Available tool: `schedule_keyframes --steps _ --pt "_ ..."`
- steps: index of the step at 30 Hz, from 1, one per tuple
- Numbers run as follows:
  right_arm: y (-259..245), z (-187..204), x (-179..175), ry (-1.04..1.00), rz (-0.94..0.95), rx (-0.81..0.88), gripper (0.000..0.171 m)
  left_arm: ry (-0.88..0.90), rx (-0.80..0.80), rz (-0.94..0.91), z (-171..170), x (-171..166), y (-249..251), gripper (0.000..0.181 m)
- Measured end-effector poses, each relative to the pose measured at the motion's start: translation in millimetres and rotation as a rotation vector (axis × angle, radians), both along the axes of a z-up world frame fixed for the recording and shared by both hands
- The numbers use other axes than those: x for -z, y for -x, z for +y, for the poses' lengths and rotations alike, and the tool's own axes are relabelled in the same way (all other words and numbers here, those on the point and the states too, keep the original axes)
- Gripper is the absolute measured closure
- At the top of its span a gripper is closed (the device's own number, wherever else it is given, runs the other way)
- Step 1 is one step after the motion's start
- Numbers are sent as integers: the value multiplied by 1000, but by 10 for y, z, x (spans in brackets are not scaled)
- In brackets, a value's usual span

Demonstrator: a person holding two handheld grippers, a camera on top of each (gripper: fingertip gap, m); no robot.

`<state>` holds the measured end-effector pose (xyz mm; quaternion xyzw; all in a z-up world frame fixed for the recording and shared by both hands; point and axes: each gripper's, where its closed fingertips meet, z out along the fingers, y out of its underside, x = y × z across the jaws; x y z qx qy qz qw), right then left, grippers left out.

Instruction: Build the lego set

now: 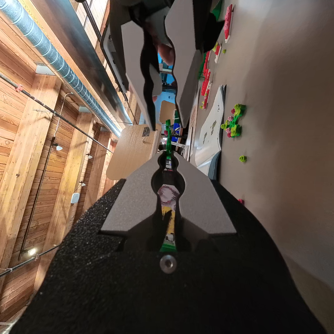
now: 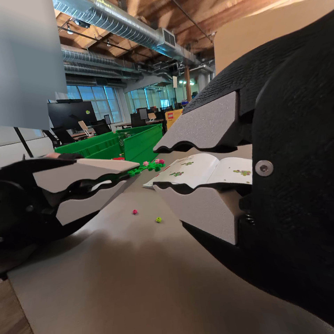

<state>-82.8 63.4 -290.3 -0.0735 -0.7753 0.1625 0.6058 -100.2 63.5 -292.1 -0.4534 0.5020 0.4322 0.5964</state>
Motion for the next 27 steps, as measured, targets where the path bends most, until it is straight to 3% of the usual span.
schedule_keyframes --steps 7,11,12,14,16,23,27 --pt "22 -35 -36 -12 73 15 168 -5 4 -12 9 -24 -17 180" --pt "16 -49 -145 82 87 -27 169 -17 50 -99 -30 -142 -31 179" --pt "10 -63 -206 109 98 -43 169 -12 70 -176 -50 -199 -21 174" --pt "-17 -116 -334 177 103 -91 169 71 118 -344 -87 -232 -16 134" --pt "-53 -187 -461 251 97 -148 169 133 176 -469 -143 -289 -43 122" --pt "-178 -499 -676 379 55 -324 169 137 276 -493 -293 -531 -155 137" --pt "-208 -571 -684 362 31 -360 170 103 302 -459 -353 -593 -204 163"
